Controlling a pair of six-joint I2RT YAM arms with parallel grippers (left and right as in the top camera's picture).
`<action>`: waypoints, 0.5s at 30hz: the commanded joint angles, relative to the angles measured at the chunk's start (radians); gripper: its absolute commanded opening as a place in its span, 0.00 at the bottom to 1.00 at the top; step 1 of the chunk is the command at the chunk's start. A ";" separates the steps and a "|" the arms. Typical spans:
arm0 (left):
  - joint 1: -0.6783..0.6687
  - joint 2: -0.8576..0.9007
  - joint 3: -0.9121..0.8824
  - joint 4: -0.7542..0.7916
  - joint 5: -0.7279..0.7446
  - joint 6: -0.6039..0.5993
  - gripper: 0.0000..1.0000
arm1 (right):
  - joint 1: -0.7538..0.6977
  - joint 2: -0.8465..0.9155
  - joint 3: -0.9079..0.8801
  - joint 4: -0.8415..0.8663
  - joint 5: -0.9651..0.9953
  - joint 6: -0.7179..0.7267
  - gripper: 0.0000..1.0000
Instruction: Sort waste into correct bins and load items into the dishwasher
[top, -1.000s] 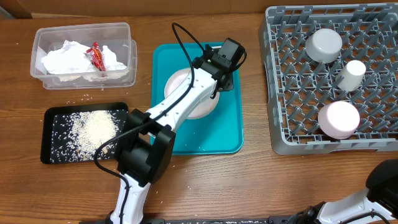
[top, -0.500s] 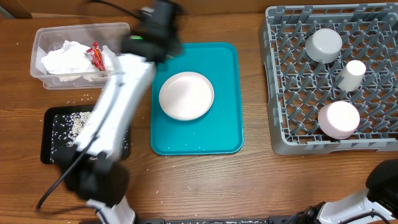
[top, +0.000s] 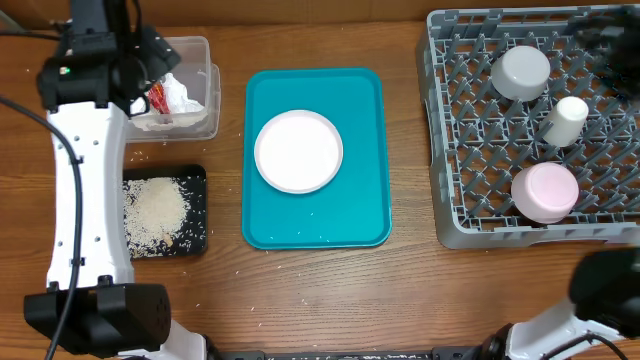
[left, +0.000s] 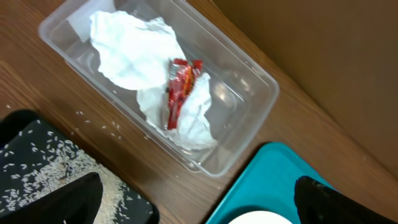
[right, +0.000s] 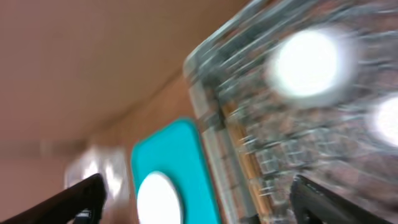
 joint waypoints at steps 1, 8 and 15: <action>0.012 0.005 0.004 -0.003 0.010 -0.005 1.00 | 0.209 0.020 -0.016 0.008 0.114 -0.082 0.88; 0.012 0.005 0.004 -0.003 0.008 -0.002 1.00 | 0.577 0.113 -0.031 0.066 0.442 -0.028 0.76; 0.012 0.005 0.004 -0.002 0.009 -0.002 1.00 | 0.781 0.270 -0.032 0.127 0.591 -0.025 0.60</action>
